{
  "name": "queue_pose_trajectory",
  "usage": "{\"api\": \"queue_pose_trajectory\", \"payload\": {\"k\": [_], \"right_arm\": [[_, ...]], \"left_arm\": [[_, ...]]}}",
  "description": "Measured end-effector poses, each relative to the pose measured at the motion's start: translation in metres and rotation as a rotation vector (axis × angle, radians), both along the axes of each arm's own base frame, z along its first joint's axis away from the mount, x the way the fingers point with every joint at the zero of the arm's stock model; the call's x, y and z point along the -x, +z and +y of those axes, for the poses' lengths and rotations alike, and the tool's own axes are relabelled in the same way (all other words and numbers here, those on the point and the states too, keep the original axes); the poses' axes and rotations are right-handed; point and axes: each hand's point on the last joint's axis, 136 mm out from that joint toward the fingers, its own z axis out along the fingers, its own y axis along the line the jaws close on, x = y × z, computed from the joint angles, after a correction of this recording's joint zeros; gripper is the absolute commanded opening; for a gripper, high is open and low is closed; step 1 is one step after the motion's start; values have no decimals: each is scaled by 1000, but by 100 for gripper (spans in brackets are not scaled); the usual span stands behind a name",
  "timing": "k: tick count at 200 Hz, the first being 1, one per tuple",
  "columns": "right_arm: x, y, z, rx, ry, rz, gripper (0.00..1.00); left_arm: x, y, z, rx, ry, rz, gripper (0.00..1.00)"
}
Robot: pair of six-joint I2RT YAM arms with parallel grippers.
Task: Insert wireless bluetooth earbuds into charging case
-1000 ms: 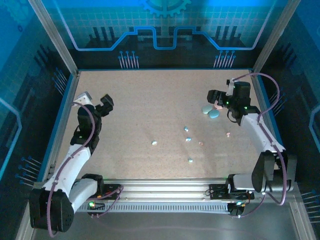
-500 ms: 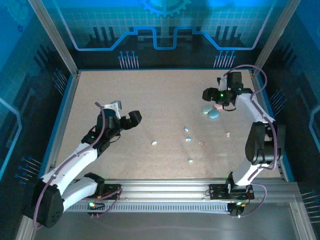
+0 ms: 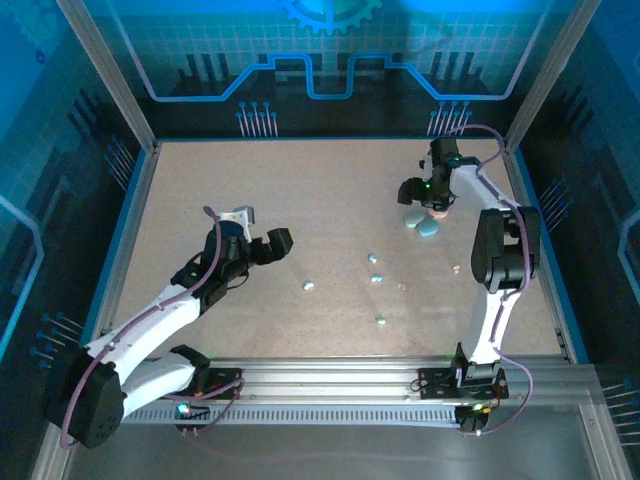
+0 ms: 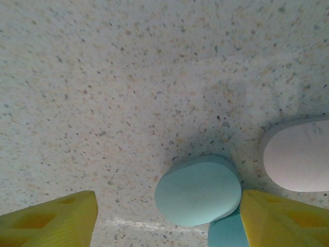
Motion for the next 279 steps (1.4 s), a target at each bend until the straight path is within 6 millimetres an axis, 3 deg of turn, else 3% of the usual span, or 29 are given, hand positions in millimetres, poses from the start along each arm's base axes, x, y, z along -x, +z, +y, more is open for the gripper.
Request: {"api": "queue_pose_trajectory", "payload": {"k": [111,279], "right_arm": [[-2,-32,1,32,31,98,76],[3,-34,10,48,75,123,77]], "left_arm": [[2,1,3,-7,8,0,99],[0,6,2,-2,7,-11,99]]}}
